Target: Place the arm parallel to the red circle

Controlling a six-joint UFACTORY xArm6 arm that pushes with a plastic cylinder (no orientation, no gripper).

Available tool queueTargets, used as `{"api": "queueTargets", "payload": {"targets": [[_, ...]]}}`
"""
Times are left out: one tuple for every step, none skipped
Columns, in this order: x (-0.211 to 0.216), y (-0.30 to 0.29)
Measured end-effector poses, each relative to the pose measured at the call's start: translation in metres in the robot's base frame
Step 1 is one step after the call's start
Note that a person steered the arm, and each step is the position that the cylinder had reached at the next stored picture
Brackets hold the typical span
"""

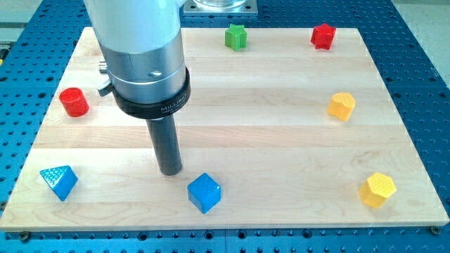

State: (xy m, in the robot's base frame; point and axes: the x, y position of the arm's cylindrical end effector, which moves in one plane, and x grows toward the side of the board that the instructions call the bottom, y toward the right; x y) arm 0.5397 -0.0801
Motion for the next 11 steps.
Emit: {"api": "queueTargets", "payload": {"targets": [[0.0, 0.0], [-0.004, -0.001], [-0.014, 0.002], [-0.027, 0.03], [-0.027, 0.061], [-0.027, 0.068], [-0.027, 0.068], [-0.034, 0.065], [-0.089, 0.02], [-0.116, -0.02], [-0.116, -0.024]]}}
